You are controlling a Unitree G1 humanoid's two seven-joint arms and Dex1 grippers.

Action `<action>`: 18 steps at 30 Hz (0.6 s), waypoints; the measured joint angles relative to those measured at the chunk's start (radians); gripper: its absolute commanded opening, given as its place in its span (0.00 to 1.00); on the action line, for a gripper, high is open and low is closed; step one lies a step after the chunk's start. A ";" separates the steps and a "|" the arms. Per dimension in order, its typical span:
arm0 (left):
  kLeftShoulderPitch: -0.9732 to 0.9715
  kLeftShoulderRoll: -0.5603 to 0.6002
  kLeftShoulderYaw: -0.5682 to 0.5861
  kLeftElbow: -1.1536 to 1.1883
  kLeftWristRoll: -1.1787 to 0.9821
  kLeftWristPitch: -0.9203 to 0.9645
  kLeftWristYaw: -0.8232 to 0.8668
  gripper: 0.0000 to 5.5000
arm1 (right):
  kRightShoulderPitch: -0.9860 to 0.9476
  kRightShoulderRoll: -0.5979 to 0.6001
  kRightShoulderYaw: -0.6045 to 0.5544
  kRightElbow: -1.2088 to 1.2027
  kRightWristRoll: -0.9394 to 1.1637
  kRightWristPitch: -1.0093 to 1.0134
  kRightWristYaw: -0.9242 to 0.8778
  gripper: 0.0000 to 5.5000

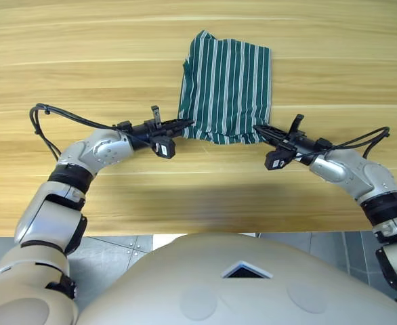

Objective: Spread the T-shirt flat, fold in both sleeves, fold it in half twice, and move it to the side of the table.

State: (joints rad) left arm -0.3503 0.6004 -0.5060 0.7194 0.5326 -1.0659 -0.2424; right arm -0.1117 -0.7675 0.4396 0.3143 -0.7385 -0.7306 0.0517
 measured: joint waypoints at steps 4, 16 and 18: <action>0.075 0.030 0.010 -0.051 -0.051 -0.019 -0.004 0.00 | 0.035 -0.001 0.000 -0.039 0.033 -0.014 0.026 0.04; 0.622 0.150 0.101 -0.594 -0.243 0.157 -0.047 0.00 | 0.467 -0.085 -0.135 -0.399 0.285 0.060 0.168 0.04; 0.623 0.137 0.134 -0.600 -0.244 0.194 -0.045 0.00 | 0.471 -0.077 -0.160 -0.421 0.305 0.072 0.173 0.04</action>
State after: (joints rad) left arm 0.2727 0.7373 -0.3717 0.1194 0.2883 -0.8720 -0.2875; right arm 0.3594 -0.8449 0.2794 -0.1069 -0.4338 -0.6583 0.2250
